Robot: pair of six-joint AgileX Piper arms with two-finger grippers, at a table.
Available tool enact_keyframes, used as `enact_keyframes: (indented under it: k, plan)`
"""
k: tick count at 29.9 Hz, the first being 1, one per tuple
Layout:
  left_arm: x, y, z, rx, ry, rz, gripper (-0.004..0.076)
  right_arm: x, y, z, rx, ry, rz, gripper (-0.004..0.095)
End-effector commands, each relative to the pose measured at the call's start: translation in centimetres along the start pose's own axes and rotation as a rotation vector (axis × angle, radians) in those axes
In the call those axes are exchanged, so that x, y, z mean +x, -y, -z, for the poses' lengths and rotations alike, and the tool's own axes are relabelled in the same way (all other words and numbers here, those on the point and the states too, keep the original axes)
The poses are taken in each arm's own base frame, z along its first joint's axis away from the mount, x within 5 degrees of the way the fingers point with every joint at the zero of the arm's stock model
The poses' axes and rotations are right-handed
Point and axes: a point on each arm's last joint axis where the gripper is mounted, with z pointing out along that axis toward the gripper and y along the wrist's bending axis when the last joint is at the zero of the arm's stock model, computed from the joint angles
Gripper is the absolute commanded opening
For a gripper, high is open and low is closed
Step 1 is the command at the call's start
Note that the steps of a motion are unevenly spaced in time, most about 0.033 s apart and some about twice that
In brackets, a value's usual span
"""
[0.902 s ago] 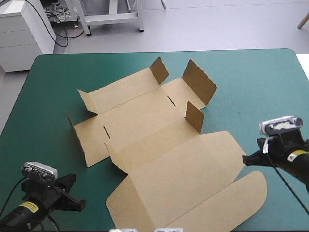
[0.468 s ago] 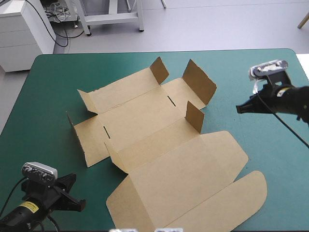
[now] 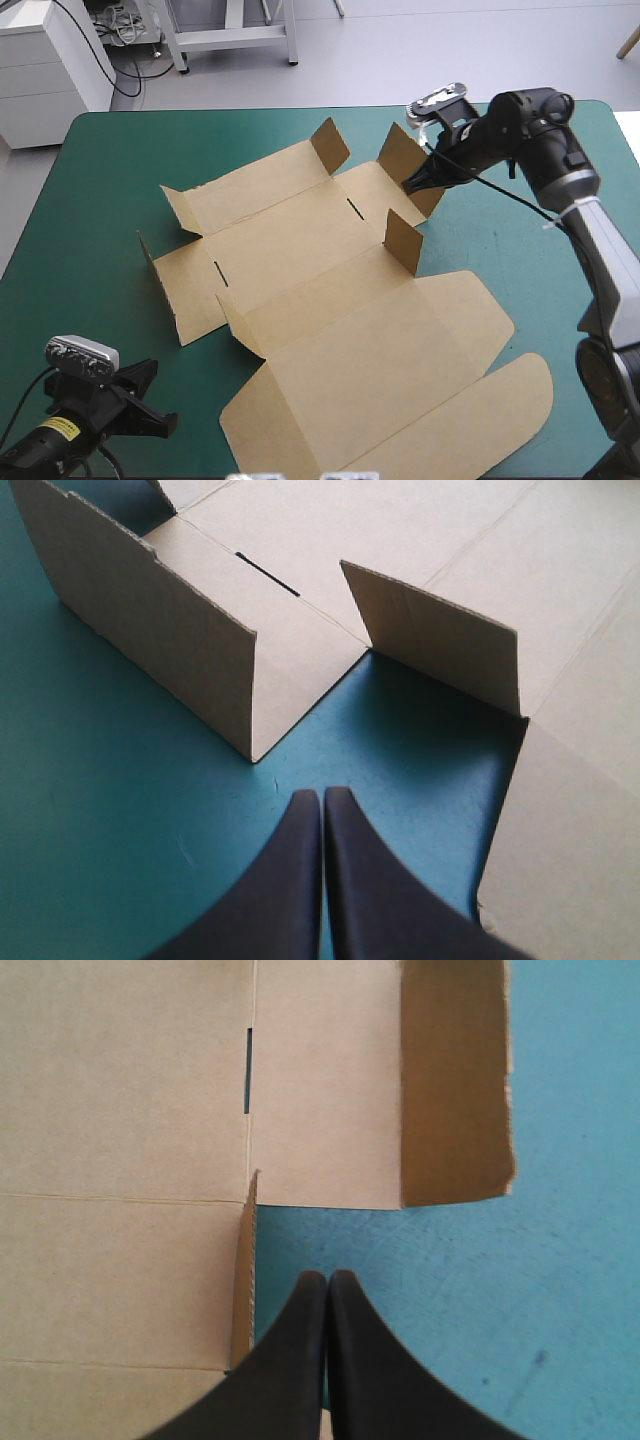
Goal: Fold the box
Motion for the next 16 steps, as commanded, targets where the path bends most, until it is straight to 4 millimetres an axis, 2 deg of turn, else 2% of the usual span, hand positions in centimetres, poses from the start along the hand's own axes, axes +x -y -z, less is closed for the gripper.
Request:
enact_keyframes:
  k: [1, 6, 12, 14, 16]
  plan:
    - [-1.1, 0.0, 0.2, 0.002, 0.064, 0.017, -0.0008, -1.5, -1.4, 1.0, -0.001, 0.068, 0.041, -0.0018]
    - [-1.1, 0.0, 0.2, 0.002, 0.064, 0.017, -0.0008, -1.6, -1.9, -0.7, -0.016, 0.035, 0.055, -0.0018]
    - [-1.1, 0.0, 0.2, 0.002, 0.064, 0.017, -0.0008, -1.5, -2.0, -1.1, -0.021, 0.022, 0.053, 0.0006]
    - [-1.1, 0.0, 0.2, 0.002, 0.064, 0.017, -0.0008, -1.4, -1.9, -1.2, -0.020, 0.017, 0.041, 0.0079]
    - [-1.1, 0.0, 0.2, 0.002, 0.064, 0.017, -0.0008, -1.4, -1.9, -1.2, -0.019, 0.017, 0.034, 0.0207]
